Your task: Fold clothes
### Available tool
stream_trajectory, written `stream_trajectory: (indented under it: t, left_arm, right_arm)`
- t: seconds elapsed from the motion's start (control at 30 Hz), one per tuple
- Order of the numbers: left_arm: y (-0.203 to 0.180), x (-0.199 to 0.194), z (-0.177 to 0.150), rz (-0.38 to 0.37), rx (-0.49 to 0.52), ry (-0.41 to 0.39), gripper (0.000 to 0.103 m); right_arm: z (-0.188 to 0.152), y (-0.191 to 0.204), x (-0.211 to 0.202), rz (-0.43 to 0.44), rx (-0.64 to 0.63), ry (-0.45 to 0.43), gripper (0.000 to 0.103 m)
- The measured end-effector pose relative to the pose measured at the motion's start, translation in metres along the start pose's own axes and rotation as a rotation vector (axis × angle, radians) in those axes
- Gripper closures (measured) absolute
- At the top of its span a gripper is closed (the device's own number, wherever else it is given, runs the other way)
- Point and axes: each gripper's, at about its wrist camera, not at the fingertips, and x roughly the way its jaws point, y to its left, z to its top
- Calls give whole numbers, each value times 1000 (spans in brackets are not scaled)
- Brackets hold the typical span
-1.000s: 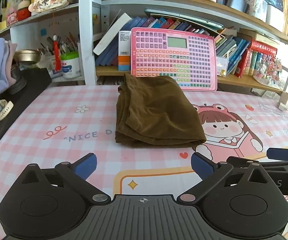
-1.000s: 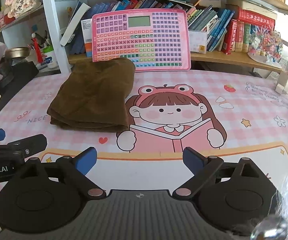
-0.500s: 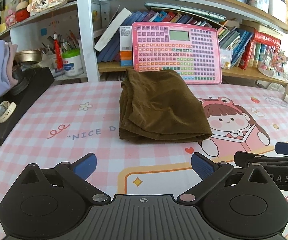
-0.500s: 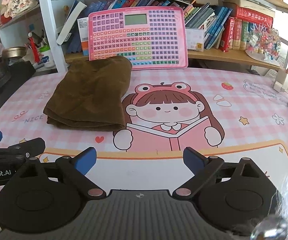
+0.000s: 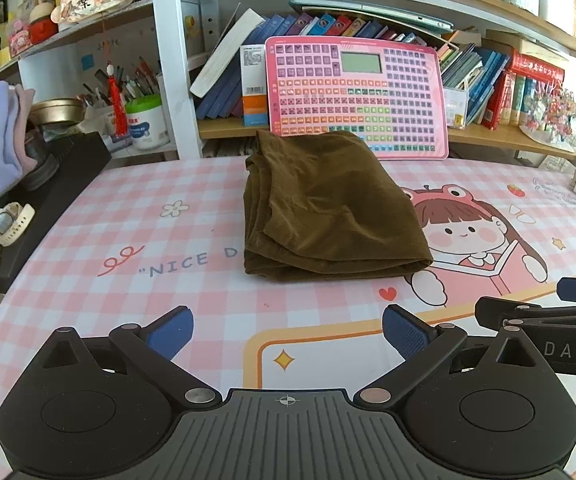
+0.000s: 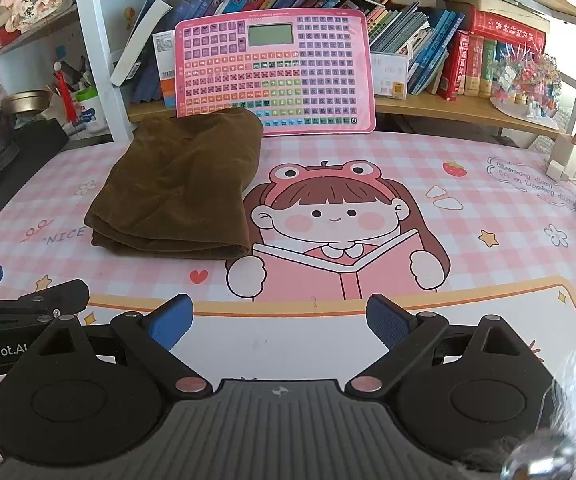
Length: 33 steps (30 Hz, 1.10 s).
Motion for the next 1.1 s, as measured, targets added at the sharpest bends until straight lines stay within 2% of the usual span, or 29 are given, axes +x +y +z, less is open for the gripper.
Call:
stream_trajectory:
  t: [1.1]
  left_arm:
    - [2, 5, 1, 0, -9, 11, 1]
  right_arm:
    - [2, 1, 4, -1, -9, 8, 9]
